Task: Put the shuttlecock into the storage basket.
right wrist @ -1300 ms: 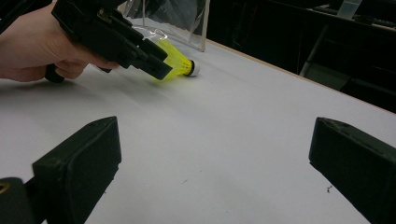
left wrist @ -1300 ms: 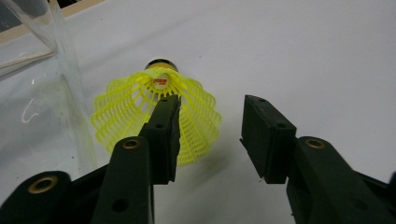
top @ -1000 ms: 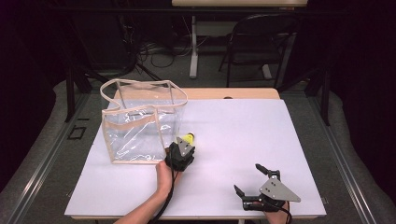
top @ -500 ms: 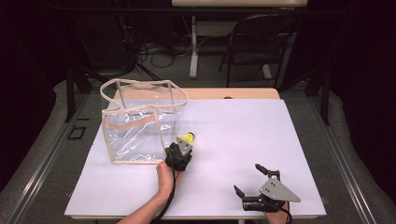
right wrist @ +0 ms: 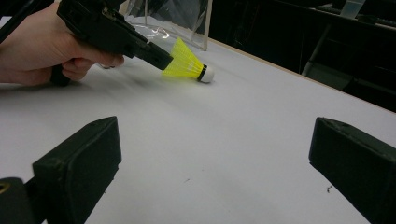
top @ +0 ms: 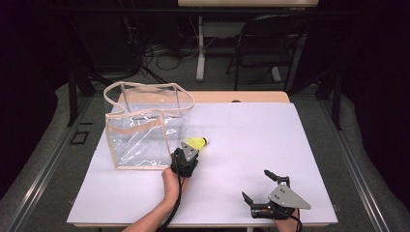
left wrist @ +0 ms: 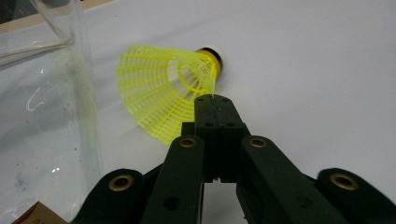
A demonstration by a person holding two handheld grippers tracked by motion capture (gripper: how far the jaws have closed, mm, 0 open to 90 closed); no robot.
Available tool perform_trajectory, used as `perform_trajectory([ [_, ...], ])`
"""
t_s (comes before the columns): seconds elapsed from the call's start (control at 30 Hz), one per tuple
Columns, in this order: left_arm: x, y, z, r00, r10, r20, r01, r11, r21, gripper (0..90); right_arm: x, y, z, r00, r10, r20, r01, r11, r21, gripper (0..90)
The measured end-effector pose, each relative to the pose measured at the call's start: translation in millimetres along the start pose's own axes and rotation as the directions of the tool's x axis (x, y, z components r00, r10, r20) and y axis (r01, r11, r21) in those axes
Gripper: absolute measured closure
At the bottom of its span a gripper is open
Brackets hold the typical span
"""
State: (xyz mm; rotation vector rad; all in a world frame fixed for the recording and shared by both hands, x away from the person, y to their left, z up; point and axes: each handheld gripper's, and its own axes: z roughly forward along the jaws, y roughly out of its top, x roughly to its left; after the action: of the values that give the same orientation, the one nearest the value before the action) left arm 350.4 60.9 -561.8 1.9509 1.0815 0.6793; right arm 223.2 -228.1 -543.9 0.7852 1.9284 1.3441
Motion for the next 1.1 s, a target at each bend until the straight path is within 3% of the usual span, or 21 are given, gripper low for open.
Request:
perform_trajectory([
  [0.5,-3.8,4.4,-8.4,0.9999,-0.009,0.015,0.009,0.9986,-0.052,90.0,0.0,0.1,0.2,1.0000,-0.002,0.000,0.002,1.000,-0.002,1.8],
  [1.1,-4.3,12.2,-18.5,0.9988,0.020,0.044,-0.016,0.9961,-0.087,90.0,-0.3,0.0,0.3,1.0000,0.000,0.000,0.000,1.000,0.000,1.8],
])
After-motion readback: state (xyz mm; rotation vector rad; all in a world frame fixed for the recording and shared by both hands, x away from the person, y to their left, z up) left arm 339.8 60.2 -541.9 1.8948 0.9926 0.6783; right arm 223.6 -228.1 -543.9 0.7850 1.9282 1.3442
